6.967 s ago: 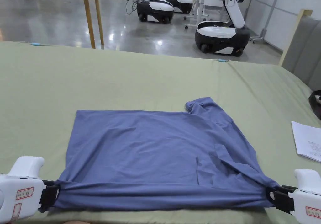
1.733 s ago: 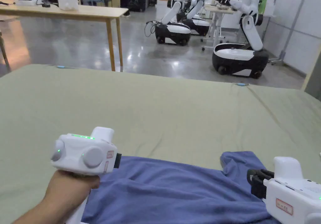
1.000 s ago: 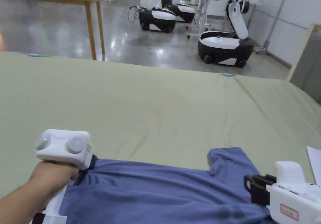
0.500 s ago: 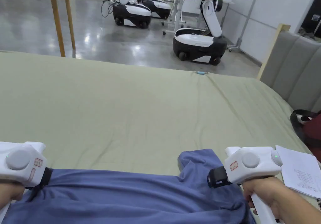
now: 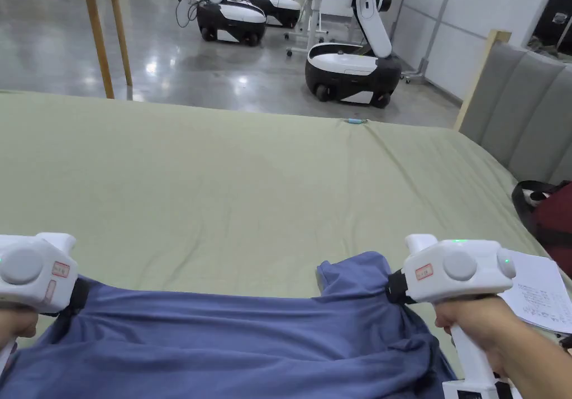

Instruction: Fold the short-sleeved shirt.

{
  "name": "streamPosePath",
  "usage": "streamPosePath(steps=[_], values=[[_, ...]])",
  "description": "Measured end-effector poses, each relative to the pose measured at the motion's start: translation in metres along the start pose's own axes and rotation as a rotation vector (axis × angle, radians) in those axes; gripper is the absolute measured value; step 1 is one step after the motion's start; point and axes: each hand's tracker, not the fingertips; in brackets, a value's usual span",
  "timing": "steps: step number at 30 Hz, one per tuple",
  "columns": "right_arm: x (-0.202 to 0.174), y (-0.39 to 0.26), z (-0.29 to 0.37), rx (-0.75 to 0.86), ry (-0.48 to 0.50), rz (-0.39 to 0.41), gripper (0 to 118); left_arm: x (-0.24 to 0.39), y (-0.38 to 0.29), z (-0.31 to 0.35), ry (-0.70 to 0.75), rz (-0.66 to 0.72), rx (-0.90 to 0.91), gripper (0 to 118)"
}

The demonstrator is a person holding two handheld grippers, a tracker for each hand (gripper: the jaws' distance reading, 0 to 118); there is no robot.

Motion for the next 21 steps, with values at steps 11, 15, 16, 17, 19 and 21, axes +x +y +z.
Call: streamPosePath(steps=[11,15,16,17,19,21], values=[[-0.004,-0.047,0.143,0.185,0.069,0.103,3,-0.014,-0.066,0.154,-0.155,-0.065,0.175,0],[0.001,-0.094,0.167,0.187,0.084,0.097,3,-0.014,-0.115,0.179,-0.189,-0.104,0.153,0],[0.001,-0.108,0.168,0.179,0.092,0.087,3,-0.013,-0.127,0.178,-0.200,-0.124,0.140,0],[0.001,-0.121,0.166,0.168,0.099,0.075,3,0.003,-0.145,0.179,-0.196,-0.146,0.117,0],[-0.001,-0.149,0.160,0.142,0.095,0.056,3,0.004,-0.165,0.167,-0.184,-0.162,0.089,0],[0.001,-0.172,0.141,0.076,0.092,0.020,3,-0.007,-0.173,0.134,-0.192,-0.122,0.035,0]])
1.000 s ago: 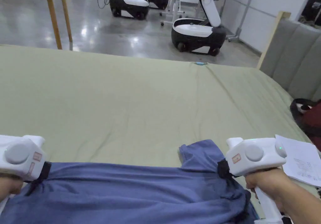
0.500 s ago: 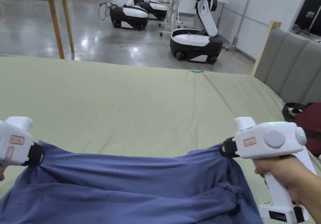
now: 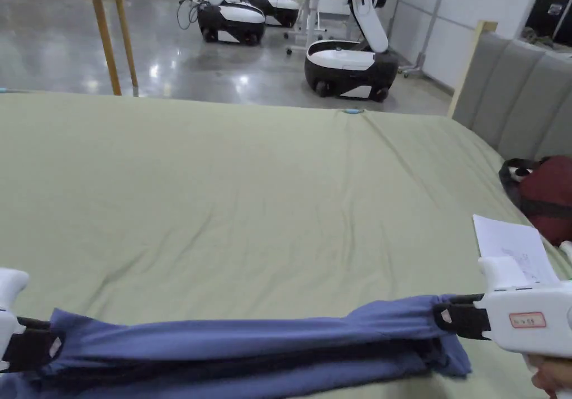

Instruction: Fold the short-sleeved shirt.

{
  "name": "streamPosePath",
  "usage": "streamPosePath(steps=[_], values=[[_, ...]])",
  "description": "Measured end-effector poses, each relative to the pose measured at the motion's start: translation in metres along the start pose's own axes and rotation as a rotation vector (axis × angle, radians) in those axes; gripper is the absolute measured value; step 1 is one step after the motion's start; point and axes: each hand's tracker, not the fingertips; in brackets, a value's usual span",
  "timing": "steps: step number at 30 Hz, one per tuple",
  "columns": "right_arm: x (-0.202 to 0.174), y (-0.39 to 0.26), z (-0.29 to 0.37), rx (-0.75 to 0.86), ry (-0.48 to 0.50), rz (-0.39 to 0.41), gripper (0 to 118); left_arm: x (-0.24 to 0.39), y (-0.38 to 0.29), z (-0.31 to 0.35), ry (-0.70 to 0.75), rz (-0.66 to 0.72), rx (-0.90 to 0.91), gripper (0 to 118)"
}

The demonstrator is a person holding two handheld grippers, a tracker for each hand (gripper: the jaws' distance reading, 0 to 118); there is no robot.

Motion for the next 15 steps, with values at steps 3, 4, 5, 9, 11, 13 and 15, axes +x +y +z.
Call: streamPosePath(steps=[3,4,5,9,11,13,15], values=[[0.012,-0.031,-0.024,-0.050,-0.014,-0.070,3,0.001,-0.023,-0.012,-0.021,0.004,-0.037,0],[0.014,-0.038,-0.029,-0.061,-0.009,-0.085,3,-0.002,-0.027,-0.012,-0.034,0.007,-0.054,0],[0.016,-0.044,-0.034,-0.062,-0.016,-0.089,3,-0.001,-0.031,-0.016,-0.042,0.004,-0.075,0],[0.010,-0.039,-0.037,-0.021,-0.007,-0.126,13,-0.006,-0.036,-0.031,-0.025,0.001,-0.050,8],[0.006,-0.037,-0.031,-0.011,-0.036,-0.098,63,-0.007,-0.035,-0.029,-0.028,0.021,-0.026,59],[0.001,-0.028,-0.017,0.004,-0.078,-0.034,93,-0.003,-0.029,-0.011,-0.034,0.005,-0.031,115],[-0.007,-0.016,0.004,0.075,-0.116,0.031,93,-0.003,-0.022,0.012,-0.035,-0.006,0.033,115]])
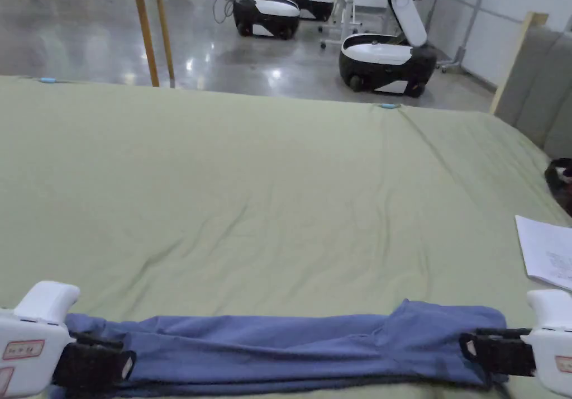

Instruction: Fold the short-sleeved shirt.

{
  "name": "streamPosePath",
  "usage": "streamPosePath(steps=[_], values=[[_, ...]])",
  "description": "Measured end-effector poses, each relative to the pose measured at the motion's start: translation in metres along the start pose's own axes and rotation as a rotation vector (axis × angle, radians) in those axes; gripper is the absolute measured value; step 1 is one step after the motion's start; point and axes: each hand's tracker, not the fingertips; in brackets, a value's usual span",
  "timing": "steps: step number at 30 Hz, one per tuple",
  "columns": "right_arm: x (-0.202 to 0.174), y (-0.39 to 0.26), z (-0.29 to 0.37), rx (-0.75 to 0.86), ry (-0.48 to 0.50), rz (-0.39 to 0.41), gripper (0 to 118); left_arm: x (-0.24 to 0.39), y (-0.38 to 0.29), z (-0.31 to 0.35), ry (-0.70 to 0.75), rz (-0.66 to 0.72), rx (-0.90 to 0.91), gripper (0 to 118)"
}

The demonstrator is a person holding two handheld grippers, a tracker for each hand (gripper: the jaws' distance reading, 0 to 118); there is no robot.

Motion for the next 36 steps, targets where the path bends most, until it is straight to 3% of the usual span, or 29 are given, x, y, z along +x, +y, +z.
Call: streamPosePath(steps=[3,5,7,8,9,10,13,14,16,23,24,25,26,27,34,36], values=[[-0.030,0.030,0.033,0.162,-0.119,0.098,93,0.004,0.025,0.034,0.028,0.081,0.151,116],[-0.061,0.050,0.043,0.275,-0.159,0.120,93,0.012,0.048,0.048,0.109,0.116,0.318,116],[-0.097,0.059,0.043,0.362,-0.131,0.123,93,0.027,0.061,0.044,0.189,0.106,0.422,114],[-0.113,0.062,0.035,0.395,-0.118,0.115,91,0.036,0.066,0.036,0.205,0.102,0.434,107],[-0.126,0.063,0.025,0.405,-0.102,0.098,85,0.045,0.068,0.024,0.216,0.092,0.439,94],[-0.138,0.065,0.014,0.388,-0.067,0.080,68,0.053,0.069,0.013,0.192,0.097,0.430,71],[-0.163,0.061,-0.017,0.340,-0.036,0.046,37,0.072,0.070,-0.014,0.189,0.087,0.407,35],[-0.169,0.059,-0.025,0.330,-0.040,0.045,3,0.075,0.068,-0.023,0.210,0.093,0.386,0],[-0.167,0.055,-0.040,0.292,-0.004,0.038,2,0.079,0.065,-0.035,0.157,0.076,0.330,0],[-0.154,0.056,-0.016,0.331,-0.010,0.081,1,0.054,0.050,-0.025,0.138,0.043,0.221,1],[-0.151,0.056,-0.013,0.337,-0.011,0.082,2,0.045,0.046,-0.020,0.137,0.048,0.218,18],[-0.148,0.056,-0.009,0.340,-0.008,0.084,2,0.036,0.043,-0.009,0.131,0.047,0.215,49],[-0.145,0.055,-0.006,0.341,-0.007,0.086,2,0.025,0.038,-0.006,0.127,0.045,0.203,101],[-0.140,0.053,-0.006,0.344,-0.007,0.087,2,0.014,0.033,-0.005,0.143,0.056,0.172,118],[-0.131,0.044,-0.004,0.327,0.009,0.069,2,-0.034,-0.015,-0.005,0.138,0.195,0.065,117],[-0.135,0.040,-0.005,0.323,0.010,0.071,2,-0.031,-0.027,-0.015,0.115,0.185,0.021,109]])
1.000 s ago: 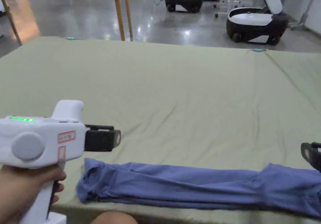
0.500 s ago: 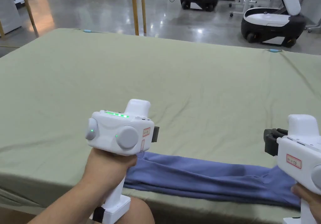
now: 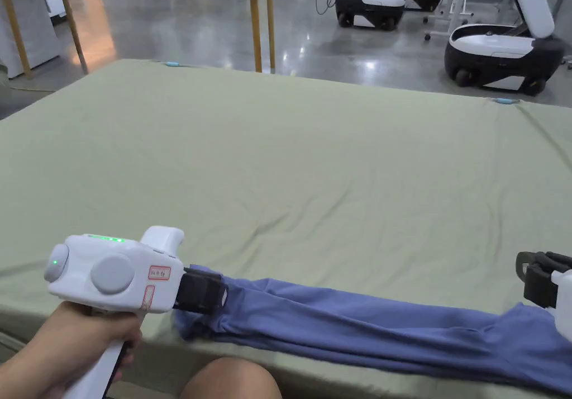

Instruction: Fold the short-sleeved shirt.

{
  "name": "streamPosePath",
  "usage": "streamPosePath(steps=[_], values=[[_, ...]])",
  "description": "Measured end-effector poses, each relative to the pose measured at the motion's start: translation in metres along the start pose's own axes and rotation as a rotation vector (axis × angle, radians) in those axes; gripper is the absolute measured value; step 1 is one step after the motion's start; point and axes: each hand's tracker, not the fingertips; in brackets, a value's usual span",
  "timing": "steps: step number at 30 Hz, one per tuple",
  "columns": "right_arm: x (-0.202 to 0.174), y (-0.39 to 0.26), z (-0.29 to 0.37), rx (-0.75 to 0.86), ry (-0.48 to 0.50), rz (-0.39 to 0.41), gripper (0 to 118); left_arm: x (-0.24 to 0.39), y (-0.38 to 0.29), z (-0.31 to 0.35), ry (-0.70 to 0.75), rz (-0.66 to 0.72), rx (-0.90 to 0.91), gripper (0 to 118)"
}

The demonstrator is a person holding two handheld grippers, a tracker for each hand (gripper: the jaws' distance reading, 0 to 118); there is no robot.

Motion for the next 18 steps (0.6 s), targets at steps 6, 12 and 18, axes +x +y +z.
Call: streamPosePath(steps=[6,12,18], values=[[0.001,-0.011,0.000,-0.036,0.000,-0.043,2,0.030,-0.010,-0.032,-0.069,-0.028,-0.094,89],[0.016,-0.023,0.001,-0.042,-0.022,-0.069,2,0.033,-0.001,-0.019,-0.094,0.012,-0.030,20],[0.025,-0.023,0.007,-0.041,-0.044,-0.089,2,0.038,-0.003,-0.015,-0.045,-0.004,-0.030,19]])
